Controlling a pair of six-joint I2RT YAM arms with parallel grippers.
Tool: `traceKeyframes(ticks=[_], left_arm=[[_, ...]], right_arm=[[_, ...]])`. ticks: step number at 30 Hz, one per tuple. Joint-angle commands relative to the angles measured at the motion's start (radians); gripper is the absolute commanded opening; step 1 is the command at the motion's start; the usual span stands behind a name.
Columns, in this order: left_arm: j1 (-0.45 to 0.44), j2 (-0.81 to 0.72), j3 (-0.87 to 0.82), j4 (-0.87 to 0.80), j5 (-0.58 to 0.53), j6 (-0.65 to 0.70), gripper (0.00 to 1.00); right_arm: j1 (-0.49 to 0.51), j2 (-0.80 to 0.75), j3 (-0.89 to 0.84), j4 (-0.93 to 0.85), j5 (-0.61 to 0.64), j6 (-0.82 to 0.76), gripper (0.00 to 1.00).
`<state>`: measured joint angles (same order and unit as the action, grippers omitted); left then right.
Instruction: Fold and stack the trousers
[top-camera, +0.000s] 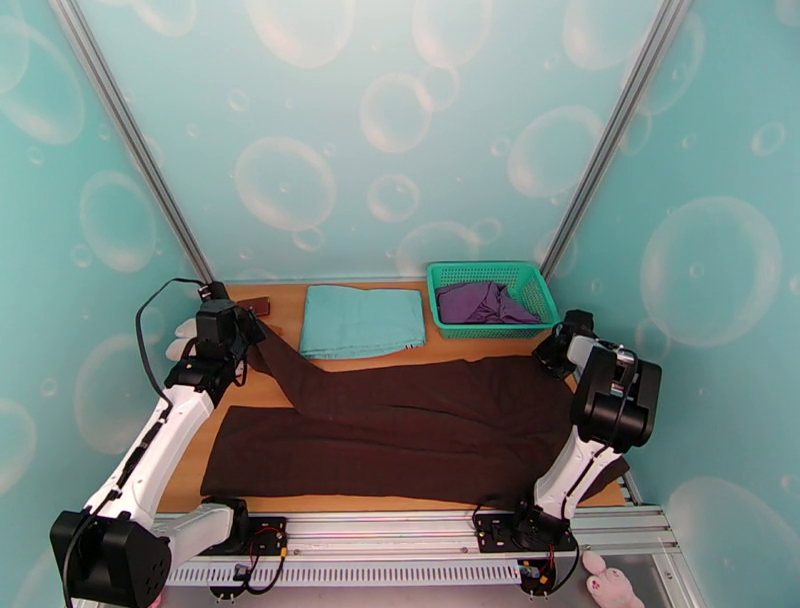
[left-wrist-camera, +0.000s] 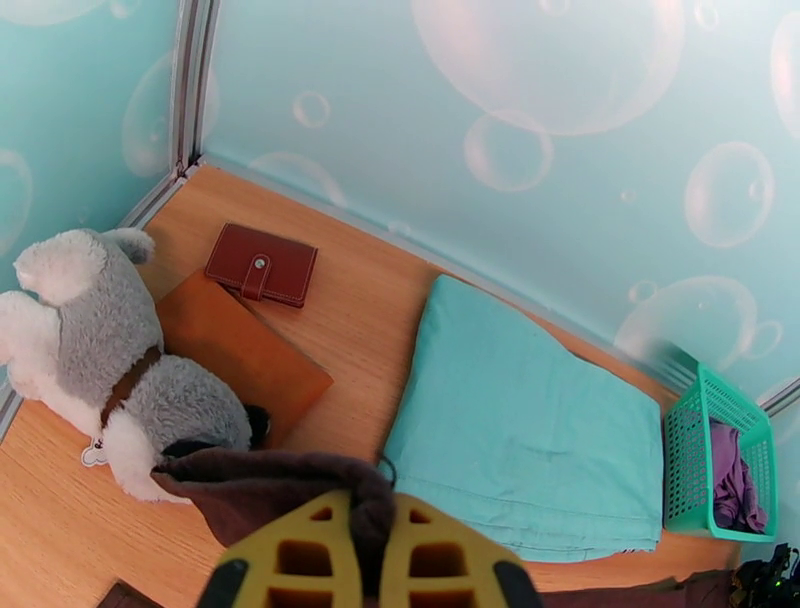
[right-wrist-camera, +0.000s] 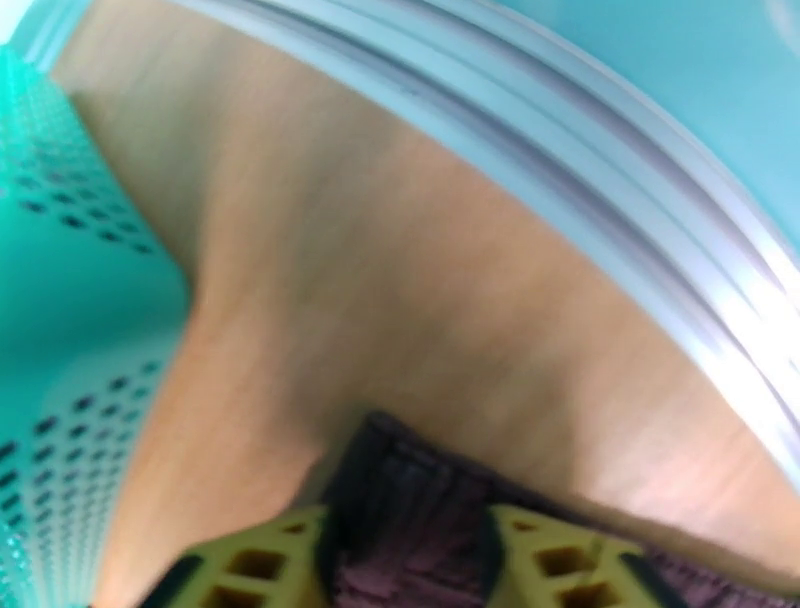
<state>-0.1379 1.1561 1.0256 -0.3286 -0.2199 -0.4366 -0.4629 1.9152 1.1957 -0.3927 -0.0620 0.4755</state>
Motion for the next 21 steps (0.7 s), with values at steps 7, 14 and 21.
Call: traceKeyframes(ticks=[7, 14, 21], left_arm=[[-0.004, -0.035, -0.006, 0.029, 0.006, 0.029, 0.0], [0.008, -0.037, 0.063, -0.067, -0.036, 0.016, 0.0], [0.053, -0.103, 0.154, -0.234, -0.168, 0.04, 0.0]], right_arm=[[-0.058, -0.102, -0.062, -0.102, -0.068, -0.084, 0.0], [-0.071, -0.369, -0.203, 0.157, -0.367, -0.007, 0.0], [-0.188, -0.633, -0.359, 0.321, -0.569, 0.074, 0.0]])
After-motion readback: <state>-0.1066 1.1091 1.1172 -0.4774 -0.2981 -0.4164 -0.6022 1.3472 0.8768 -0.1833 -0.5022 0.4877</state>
